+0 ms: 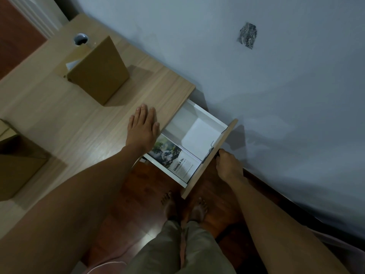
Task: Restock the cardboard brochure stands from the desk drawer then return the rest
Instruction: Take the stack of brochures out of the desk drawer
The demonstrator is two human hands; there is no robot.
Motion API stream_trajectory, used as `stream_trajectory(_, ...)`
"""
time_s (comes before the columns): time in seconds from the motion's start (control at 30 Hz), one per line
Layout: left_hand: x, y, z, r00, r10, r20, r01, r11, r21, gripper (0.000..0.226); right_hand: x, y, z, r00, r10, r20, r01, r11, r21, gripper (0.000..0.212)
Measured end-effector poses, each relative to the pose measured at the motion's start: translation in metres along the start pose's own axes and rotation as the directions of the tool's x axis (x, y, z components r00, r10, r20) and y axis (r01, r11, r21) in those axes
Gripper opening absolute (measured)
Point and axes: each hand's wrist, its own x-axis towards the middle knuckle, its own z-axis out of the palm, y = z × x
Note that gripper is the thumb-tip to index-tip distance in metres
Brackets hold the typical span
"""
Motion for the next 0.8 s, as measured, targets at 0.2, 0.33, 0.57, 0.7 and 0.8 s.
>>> stream_trajectory(0.2,-0.004,0.011,-0.014,0.999,-0.037,0.026,0.038,0.997,-0.064,0.055,-0.01,-0.016,-0.009,0.99,0.083,-0.117,-0.08,0.996,0.026,0.021)
stream_trajectory(0.33,-0.027,0.034,-0.024,0.983,-0.082,-0.165,0.053,0.984,-0.171,0.04,-0.016,-0.042,-0.025,0.934,0.022,-0.355,0.005,0.997,0.076,0.026)
stream_trajectory(0.57,-0.069,0.075,0.003,0.939,-0.344,0.014,0.301,0.798,-0.522,0.024,0.02,-0.084,-0.035,0.968,-0.252,-0.014,0.252,0.963,0.098,0.036)
stream_trajectory(0.7,-0.072,0.094,0.024,0.798,-0.548,0.253,0.57,0.547,-0.613,0.035,0.045,-0.097,-0.024,0.922,-0.303,0.242,0.31,0.951,0.01,0.019)
stream_trajectory(0.8,-0.065,0.103,0.041,0.656,-0.628,0.418,0.715,0.34,-0.611,0.03,0.059,-0.099,-0.01,0.885,-0.306,0.35,0.343,0.938,-0.049,0.01)
